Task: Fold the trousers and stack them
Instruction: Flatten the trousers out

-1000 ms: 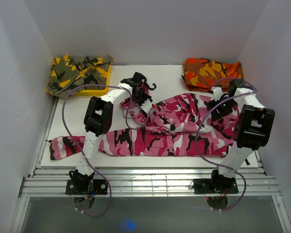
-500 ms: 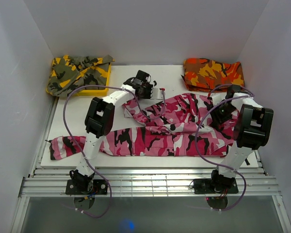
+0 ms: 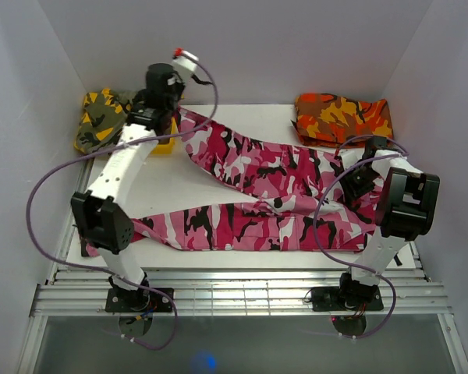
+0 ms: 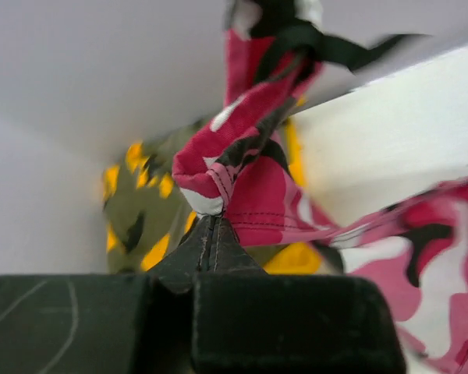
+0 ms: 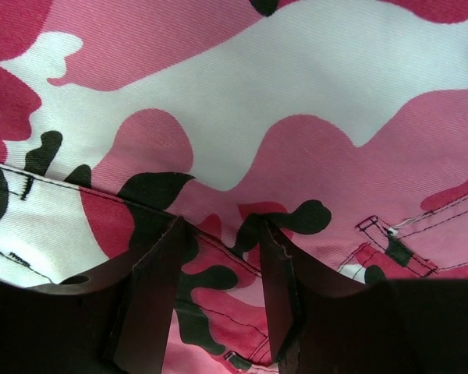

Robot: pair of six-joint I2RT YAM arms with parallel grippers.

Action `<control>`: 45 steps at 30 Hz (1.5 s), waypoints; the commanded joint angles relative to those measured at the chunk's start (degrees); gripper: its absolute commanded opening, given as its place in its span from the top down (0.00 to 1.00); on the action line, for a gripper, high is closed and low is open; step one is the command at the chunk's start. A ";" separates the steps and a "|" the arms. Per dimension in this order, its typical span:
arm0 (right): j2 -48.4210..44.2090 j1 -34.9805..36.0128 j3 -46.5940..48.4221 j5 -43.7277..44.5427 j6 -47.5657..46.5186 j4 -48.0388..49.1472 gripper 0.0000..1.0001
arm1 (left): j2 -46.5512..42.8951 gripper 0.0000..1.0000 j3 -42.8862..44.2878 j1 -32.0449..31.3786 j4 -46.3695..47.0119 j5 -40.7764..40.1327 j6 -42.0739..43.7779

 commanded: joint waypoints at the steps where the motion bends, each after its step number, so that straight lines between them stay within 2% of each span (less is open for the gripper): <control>1: -1.91 -0.69 -1.26 1.84 -0.78 1.93 0.52 | -9.44 1.00 -5.78 8.47 -5.18 -3.58 -16.78; 5: -2.09 -1.13 -1.88 2.02 -0.96 2.28 0.52 | -20.69 1.00 -17.81 19.00 -5.36 1.17 -26.40; 7: -2.35 -1.30 -1.97 1.93 -1.14 2.37 0.52 | -26.56 1.00 -24.93 20.79 -5.53 1.71 -28.69; 10: -2.44 -1.74 -2.06 1.67 -1.31 2.28 0.53 | -30.19 1.00 -32.39 23.52 -6.50 0.31 -32.21; 11: -2.44 -1.83 -2.14 1.58 -1.40 2.28 0.53 | -30.20 1.00 -33.30 24.04 -7.55 -3.27 -35.00; 13: -2.70 -1.92 -2.23 1.40 -1.49 2.37 0.53 | -29.15 1.00 -33.66 25.18 -11.14 -5.32 -38.09; 17: -2.96 -2.18 -2.23 1.31 -1.66 2.19 0.53 | -30.11 1.00 -35.15 27.21 -10.72 -3.65 -39.60; 21: -3.14 -2.53 -2.14 0.96 -2.01 2.10 0.53 | -26.97 1.00 -33.66 28.44 -16.42 -6.02 -42.84; 22: -3.14 -2.53 -2.14 0.87 -2.10 2.19 0.53 | -26.08 1.00 -33.14 29.49 -19.48 -5.59 -44.85; 26: -3.40 -2.80 -2.40 0.61 -2.28 1.93 0.53 | -21.95 1.00 -32.61 38.61 -21.80 1.07 -47.25; 27: -3.58 -2.71 -2.41 0.61 -2.37 1.93 0.53 | -21.16 1.00 -32.52 39.85 -21.10 6.57 -46.38; 29: -3.76 -2.80 -2.58 0.52 -2.63 1.75 0.53 | -20.71 0.99 -33.39 42.75 -15.75 20.09 -34.56; 30: -3.76 -2.80 -2.58 0.52 -2.63 1.40 0.53 | -20.62 0.94 -32.96 42.77 -15.47 28.08 -28.85; 31: -3.84 -2.88 -2.32 -0.17 -2.89 0.88 0.53 | -20.62 0.90 -32.35 42.77 -17.73 40.17 -23.05; 32: -3.84 -2.80 -1.88 -0.53 -2.89 0.35 0.52 | -20.80 0.75 -31.73 42.77 -19.93 45.68 -12.37; 33: -3.93 -2.88 -1.62 -0.71 -2.98 0.00 0.52 | -20.97 0.68 -30.51 42.51 -22.56 48.96 -7.13; 34: -4.02 -2.80 -1.35 -1.14 -3.07 -0.61 0.51 | -21.41 0.61 -30.49 41.81 -26.07 49.77 -3.43; 35: -4.11 -2.88 -0.83 -1.41 -3.07 -0.88 0.51 | -22.11 0.55 -30.41 40.58 -28.71 49.87 4.79; 37: -4.63 -2.88 -0.47 -1.94 -3.07 -1.32 0.51 | -22.90 0.55 -31.80 39.43 -35.46 48.73 11.78; 40: -5.07 -2.80 0.40 -2.64 -2.90 -2.02 0.51 | -26.59 0.55 -37.06 39.25 -40.58 48.64 22.51; 45: -5.43 -2.80 1.11 -2.99 -2.81 -2.99 0.51 | -27.92 0.55 -41.83 37.06 -44.20 46.45 28.86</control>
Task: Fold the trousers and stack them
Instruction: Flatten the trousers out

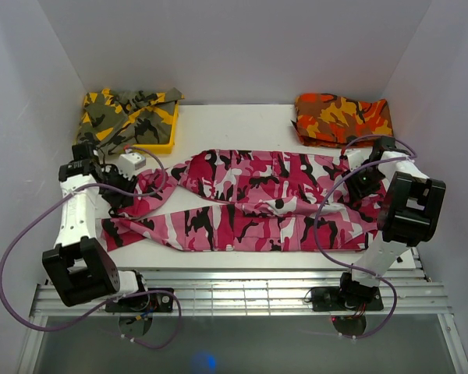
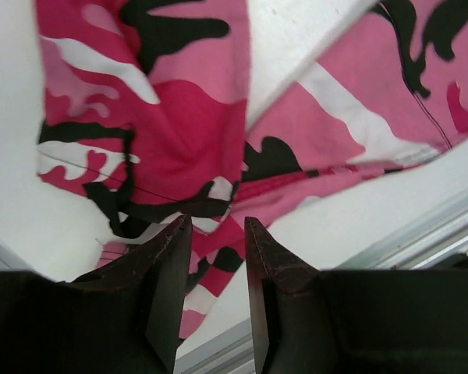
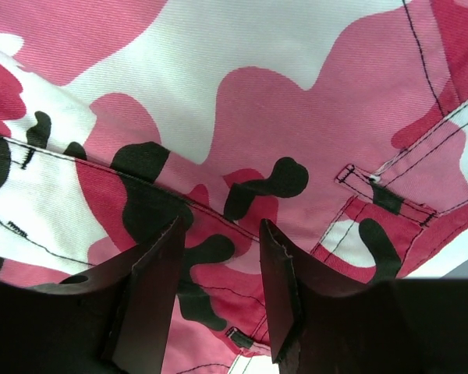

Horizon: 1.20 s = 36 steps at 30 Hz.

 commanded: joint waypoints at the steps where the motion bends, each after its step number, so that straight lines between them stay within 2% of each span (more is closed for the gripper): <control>1: -2.41 -0.22 2.03 -1.36 -0.55 -2.23 0.51 | -0.25 0.56 -2.42 -1.65 -6.96 1.33 11.07; 8: -2.41 -0.22 2.29 -1.44 -0.47 -2.58 0.51 | 1.34 0.59 -7.69 -3.50 -4.77 -2.18 10.99; 17: -2.06 -0.22 2.47 -1.79 -0.20 -2.84 0.51 | 1.17 0.59 -12.62 -3.85 7.00 -7.99 9.06; 24: -2.50 -0.22 1.85 -1.62 -0.47 -3.02 0.51 | -1.21 0.55 -6.92 -3.77 1.65 -4.39 12.93; 28: -2.06 -0.22 2.46 -1.88 -0.47 -3.37 0.51 | 2.46 0.54 -3.22 -3.77 0.15 -5.87 13.71; 36: -1.97 -0.30 2.29 -1.71 -0.73 -3.46 0.50 | 5.99 0.54 -5.41 -3.85 -0.11 -7.72 17.23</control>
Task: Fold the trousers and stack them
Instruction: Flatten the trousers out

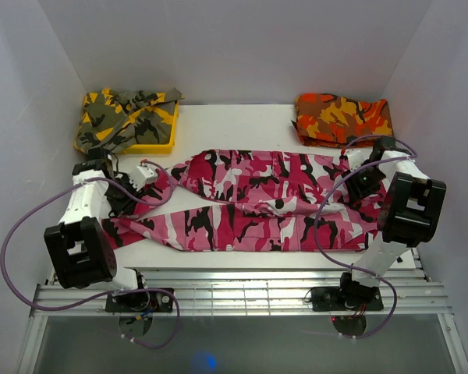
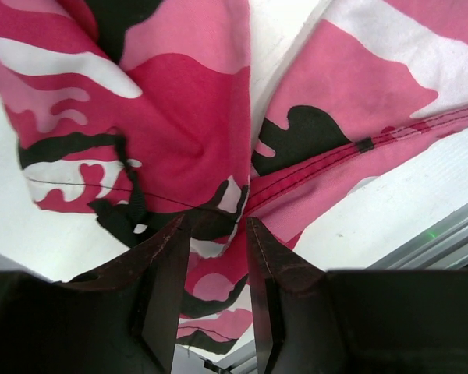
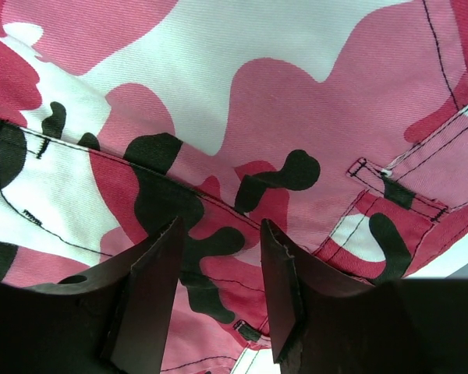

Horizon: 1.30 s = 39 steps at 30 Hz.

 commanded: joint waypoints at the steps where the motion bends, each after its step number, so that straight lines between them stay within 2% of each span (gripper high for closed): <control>1: -1.49 -0.31 1.68 -0.94 -0.82 -1.30 0.50 | 0.22 0.54 -1.35 -0.18 -1.55 -0.42 2.89; 8: -0.87 -0.31 0.63 -0.41 -1.08 -0.51 0.49 | 2.16 0.56 -5.39 -0.18 3.27 -3.32 2.46; 10: -0.70 -0.31 -0.25 0.20 -1.08 0.02 0.49 | 3.04 0.65 -5.57 -0.27 5.03 -4.38 1.41; 12: -0.52 -0.31 -1.04 0.90 -1.26 0.90 0.49 | 3.13 0.79 -4.70 -0.18 5.74 -5.61 0.18; 13: -0.52 -0.31 -1.31 1.17 -1.26 1.16 0.50 | 2.69 0.90 -4.17 -0.09 5.74 -5.53 -0.61; 16: -0.52 -0.66 -1.57 1.35 -1.43 1.52 0.50 | -1.33 1.00 -1.97 -0.09 4.07 -3.60 -1.32; 23: -2.45 -1.10 -1.40 1.17 -1.26 1.43 0.51 | -10.83 1.00 3.56 -0.18 -0.05 0.18 -5.45; 26: -3.51 -1.27 -1.40 1.17 -1.34 1.43 0.51 | -12.60 1.00 7.08 -0.18 -5.93 1.67 -6.42; 29: -4.56 -1.45 -1.57 1.26 -1.70 1.43 0.51 | -14.27 1.00 11.82 -0.09 -10.51 3.17 -10.63; 33: -5.01 -2.15 -2.01 1.52 -2.31 1.60 0.52 | -15.68 1.00 21.30 -0.18 -14.30 6.16 -20.73; 35: -4.74 -2.24 -2.01 1.70 -2.57 1.69 0.52 | -14.89 1.00 26.30 -0.18 -14.30 5.47 -26.18; 39: -3.69 -2.59 -1.14 2.05 -2.31 1.69 0.52 | -11.03 1.00 30.37 1.13 -9.21 -3.57 -33.57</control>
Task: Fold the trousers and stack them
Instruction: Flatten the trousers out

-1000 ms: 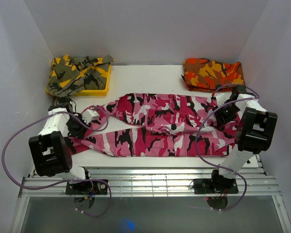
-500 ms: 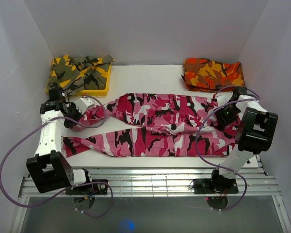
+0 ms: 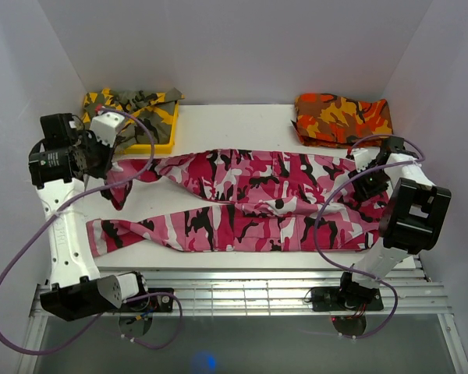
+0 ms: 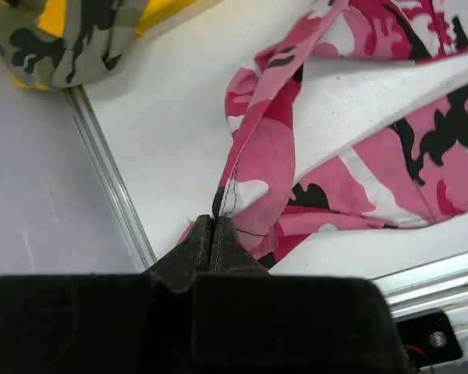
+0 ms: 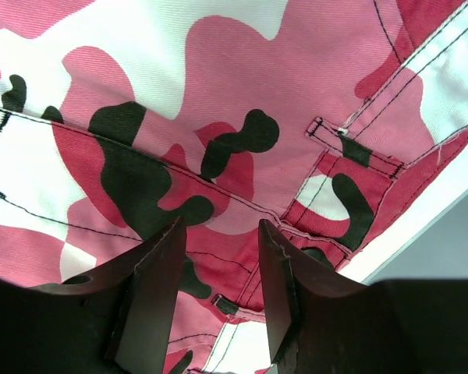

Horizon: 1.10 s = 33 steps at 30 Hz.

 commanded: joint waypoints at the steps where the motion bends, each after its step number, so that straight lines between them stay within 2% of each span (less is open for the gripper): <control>1: 0.01 -0.30 0.79 0.28 -0.78 0.23 0.52 | 4.70 1.00 4.58 3.16 2.14 -4.51 -10.19; 5: 0.62 -0.30 1.23 0.80 -0.61 0.23 0.52 | 10.35 1.00 12.75 5.20 0.57 -1.80 -12.31; 11: 0.54 -0.38 1.41 0.98 -0.52 0.14 0.52 | 9.04 1.00 18.56 5.20 -5.83 5.86 -8.71; 14: 0.10 -0.30 1.84 0.63 -0.43 -0.04 0.52 | 9.38 1.00 24.18 5.20 -9.97 5.69 -9.14; 19: -0.78 -0.38 3.07 -0.86 -0.52 -1.35 0.53 | 5.79 1.00 27.62 5.20 -10.07 1.91 -12.92; 25: -1.05 -0.30 4.39 -1.13 -0.87 -2.41 0.53 | 3.76 1.00 22.10 5.20 -9.64 -2.21 -12.83; 28: 0.18 -0.38 5.01 -1.21 -0.43 -2.41 0.53 | 4.11 1.00 12.97 5.20 -3.50 -5.82 -14.07; 30: 0.71 -0.38 5.36 -0.95 0.01 -2.41 0.52 | 5.25 1.00 5.78 5.29 4.31 -7.05 -14.86; 33: 1.59 -0.38 5.80 -0.34 0.18 -2.32 0.52 | 12.26 1.00 2.05 7.47 11.18 -7.76 -16.52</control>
